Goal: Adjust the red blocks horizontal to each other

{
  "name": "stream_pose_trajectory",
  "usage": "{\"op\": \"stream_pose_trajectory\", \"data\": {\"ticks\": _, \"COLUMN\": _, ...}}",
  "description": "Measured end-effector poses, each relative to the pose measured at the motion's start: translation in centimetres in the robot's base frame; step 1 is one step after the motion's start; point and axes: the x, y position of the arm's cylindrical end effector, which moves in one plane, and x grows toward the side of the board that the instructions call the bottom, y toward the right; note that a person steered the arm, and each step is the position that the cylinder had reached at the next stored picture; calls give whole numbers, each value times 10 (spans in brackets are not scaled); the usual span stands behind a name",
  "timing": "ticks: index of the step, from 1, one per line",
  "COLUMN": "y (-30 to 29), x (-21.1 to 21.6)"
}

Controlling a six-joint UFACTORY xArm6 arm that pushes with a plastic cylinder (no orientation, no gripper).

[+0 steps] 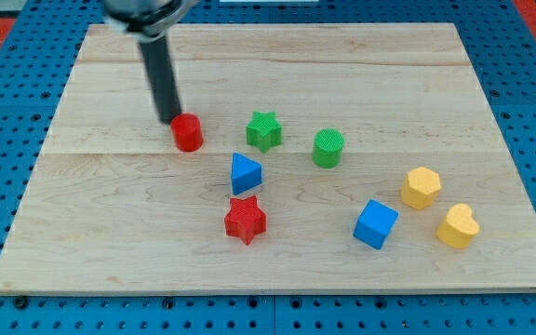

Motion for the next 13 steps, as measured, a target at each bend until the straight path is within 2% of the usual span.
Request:
{"op": "stream_pose_trajectory", "data": {"ticks": 1, "y": 8, "x": 76}}
{"op": "stream_pose_trajectory", "data": {"ticks": 2, "y": -39, "x": 53}}
{"op": "stream_pose_trajectory", "data": {"ticks": 3, "y": -14, "x": -31}}
{"op": "stream_pose_trajectory", "data": {"ticks": 4, "y": 24, "x": -6}}
{"op": "stream_pose_trajectory", "data": {"ticks": 5, "y": 60, "x": 117}}
{"op": "stream_pose_trajectory", "data": {"ticks": 6, "y": 17, "x": 132}}
{"op": "stream_pose_trajectory", "data": {"ticks": 7, "y": 4, "x": 123}}
{"op": "stream_pose_trajectory", "data": {"ticks": 8, "y": 27, "x": 186}}
{"op": "stream_pose_trajectory", "data": {"ticks": 9, "y": 114, "x": 193}}
{"op": "stream_pose_trajectory", "data": {"ticks": 10, "y": 150, "x": 183}}
{"op": "stream_pose_trajectory", "data": {"ticks": 12, "y": 140, "x": 175}}
{"op": "stream_pose_trajectory", "data": {"ticks": 13, "y": 155, "x": 160}}
